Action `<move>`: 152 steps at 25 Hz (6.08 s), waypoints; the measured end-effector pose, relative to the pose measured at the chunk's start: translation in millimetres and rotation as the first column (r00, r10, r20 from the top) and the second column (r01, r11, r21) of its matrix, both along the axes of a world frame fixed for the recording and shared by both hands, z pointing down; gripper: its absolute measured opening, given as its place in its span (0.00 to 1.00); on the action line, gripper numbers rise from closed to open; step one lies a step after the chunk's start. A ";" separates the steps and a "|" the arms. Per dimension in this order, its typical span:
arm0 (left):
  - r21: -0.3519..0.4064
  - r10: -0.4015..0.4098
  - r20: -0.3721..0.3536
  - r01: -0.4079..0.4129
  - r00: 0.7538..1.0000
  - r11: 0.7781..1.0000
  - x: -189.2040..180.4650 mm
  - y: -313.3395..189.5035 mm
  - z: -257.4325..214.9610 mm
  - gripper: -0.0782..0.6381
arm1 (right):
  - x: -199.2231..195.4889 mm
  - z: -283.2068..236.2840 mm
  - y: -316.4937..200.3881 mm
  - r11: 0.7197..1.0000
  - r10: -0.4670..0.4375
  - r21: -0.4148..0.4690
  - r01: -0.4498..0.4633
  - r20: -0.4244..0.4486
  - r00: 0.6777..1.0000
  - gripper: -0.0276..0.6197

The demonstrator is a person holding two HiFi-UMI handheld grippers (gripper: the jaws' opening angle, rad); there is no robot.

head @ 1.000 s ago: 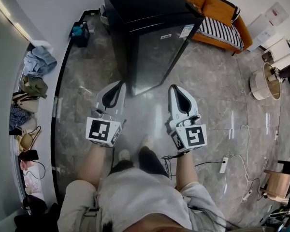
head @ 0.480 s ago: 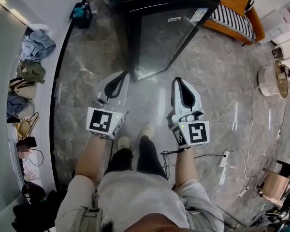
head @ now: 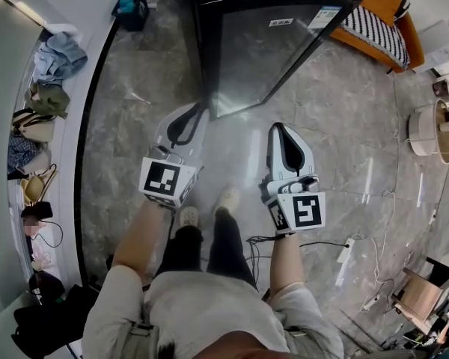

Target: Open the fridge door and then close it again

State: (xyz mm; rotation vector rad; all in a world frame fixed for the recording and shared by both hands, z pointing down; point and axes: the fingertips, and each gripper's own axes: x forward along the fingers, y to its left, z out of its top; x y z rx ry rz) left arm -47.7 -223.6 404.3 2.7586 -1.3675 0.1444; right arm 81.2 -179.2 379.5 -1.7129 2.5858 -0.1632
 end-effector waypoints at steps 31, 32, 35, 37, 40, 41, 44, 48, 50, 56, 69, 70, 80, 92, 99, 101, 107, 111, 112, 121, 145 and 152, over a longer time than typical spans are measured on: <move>-0.016 -0.138 0.066 0.139 0.988 0.990 17.0 -156.7 82.7 0.33 | 32.2 69.3 -44.8 0.998 -0.034 -0.058 0.035 0.016 0.999 0.05; -0.028 -0.141 0.053 0.143 0.989 0.989 15.8 -157.6 82.0 0.28 | 32.3 70.1 -44.7 0.998 -0.032 -0.060 0.033 0.017 0.999 0.05; -0.038 -0.145 0.057 0.147 0.988 0.988 14.3 -158.7 82.3 0.27 | 32.0 72.7 -44.0 0.998 -0.029 -0.063 0.030 0.021 0.999 0.05; -0.040 -0.147 0.058 0.149 0.987 0.988 14.9 -159.4 82.7 0.27 | 33.1 74.1 -44.2 0.998 -0.025 -0.065 0.026 0.022 0.999 0.05; -0.057 -0.156 0.056 0.159 0.986 0.986 13.9 -159.2 82.4 0.26 | 34.0 74.8 -44.0 0.998 -0.017 -0.066 0.019 0.024 1.000 0.05; -0.064 -0.158 0.060 0.162 0.986 0.985 13.5 -159.0 82.4 0.25 | 34.1 74.7 -43.9 0.998 -0.015 -0.066 0.017 0.025 1.000 0.05; -0.078 -0.159 0.072 0.165 0.985 0.983 13.0 -158.5 82.6 0.24 | 34.5 74.6 -43.7 0.998 -0.008 -0.064 0.010 0.031 0.999 0.05; -0.085 -0.160 0.081 0.167 0.984 0.982 12.5 -157.0 83.4 0.24 | 34.2 74.1 -41.9 0.998 -0.006 -0.063 0.008 0.036 0.999 0.05; -0.087 -0.164 0.081 0.171 0.983 0.981 12.4 -157.0 83.2 0.24 | 35.3 72.0 -41.9 0.998 -0.003 -0.058 0.005 0.038 0.999 0.05; -0.087 -0.186 0.083 0.193 0.979 0.977 12.4 -155.7 82.7 0.24 | 38.0 64.9 -41.4 0.999 0.009 -0.047 -0.007 0.048 0.999 0.05; -0.097 -0.200 0.102 0.210 0.974 0.973 12.9 -156.0 82.7 0.24 | 34.7 53.6 -43.0 0.999 0.020 -0.026 -0.018 0.068 0.997 0.05; -0.096 -0.202 0.102 0.212 0.974 0.973 13.1 -155.6 82.7 0.24 | 34.7 52.9 -42.6 1.000 0.020 -0.024 -0.019 0.069 0.997 0.05; -0.088 -0.218 0.102 0.227 0.971 0.970 12.4 -155.3 82.6 0.24 | 37.9 49.5 -42.9 0.999 0.034 -0.015 -0.033 0.073 0.997 0.05; -0.075 -0.244 0.092 0.251 0.965 0.965 13.5 -156.7 83.4 0.24 | 40.2 60.3 -38.1 0.999 0.047 -0.026 -0.045 0.079 0.996 0.05; -0.022 -0.232 0.081 0.234 0.969 0.972 31.5 -121.3 80.8 0.23 | 52.1 60.3 -33.4 0.998 0.051 -0.024 -0.049 0.082 0.995 0.05; -0.007 -0.216 0.080 0.217 0.973 0.976 40.8 -102.9 81.0 0.22 | 54.6 59.0 -30.5 0.999 0.046 -0.018 -0.045 0.079 0.996 0.05; -0.015 -0.190 0.086 0.192 0.978 0.981 59.5 -71.1 81.4 0.20 | 61.4 55.6 -17.6 0.999 0.038 -0.009 -0.037 0.082 0.996 0.05; -0.020 -0.201 0.086 0.203 0.976 0.979 66.4 -59.3 80.9 0.20 | 64.5 51.7 -10.0 1.000 0.026 0.000 -0.026 0.081 0.996 0.05; -0.020 -0.205 0.085 0.207 0.975 0.978 67.9 -55.6 81.1 0.19 | 65.6 50.8 -7.2 1.000 0.025 0.002 -0.025 0.080 0.996 0.05; -0.024 -0.217 0.075 0.219 0.973 0.975 86.0 -23.6 80.6 0.19 | 80.4 41.2 31.4 0.998 0.061 0.010 -0.062 0.066 0.996 0.05; -0.064 -0.185 0.084 0.191 0.979 0.980 123.8 18.9 78.4 0.17 | 98.1 37.3 96.4 0.988 0.152 0.014 -0.153 0.073 0.986 0.05; -0.070 -0.159 0.084 0.165 0.984 0.984 135.8 29.5 79.0 0.17 | 100.2 34.5 96.4 0.987 0.155 0.020 -0.157 0.076 0.985 0.05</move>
